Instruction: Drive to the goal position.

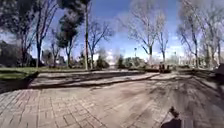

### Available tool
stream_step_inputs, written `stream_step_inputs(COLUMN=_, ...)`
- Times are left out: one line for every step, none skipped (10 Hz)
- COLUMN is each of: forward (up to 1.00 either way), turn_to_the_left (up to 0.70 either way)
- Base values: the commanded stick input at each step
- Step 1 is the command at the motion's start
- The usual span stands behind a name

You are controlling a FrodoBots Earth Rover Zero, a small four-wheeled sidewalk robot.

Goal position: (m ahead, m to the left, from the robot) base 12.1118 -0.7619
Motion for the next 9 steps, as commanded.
stream_step_inputs(forward=1.0, turn_to_the_left=0.0)
stream_step_inputs(forward=1.0, turn_to_the_left=0.0)
stream_step_inputs(forward=1.0, turn_to_the_left=0.0)
stream_step_inputs(forward=1.0, turn_to_the_left=0.0)
stream_step_inputs(forward=1.0, turn_to_the_left=0.0)
stream_step_inputs(forward=1.0, turn_to_the_left=0.0)
stream_step_inputs(forward=1.0, turn_to_the_left=0.0)
stream_step_inputs(forward=1.0, turn_to_the_left=0.0)
stream_step_inputs(forward=1.0, turn_to_the_left=0.0)
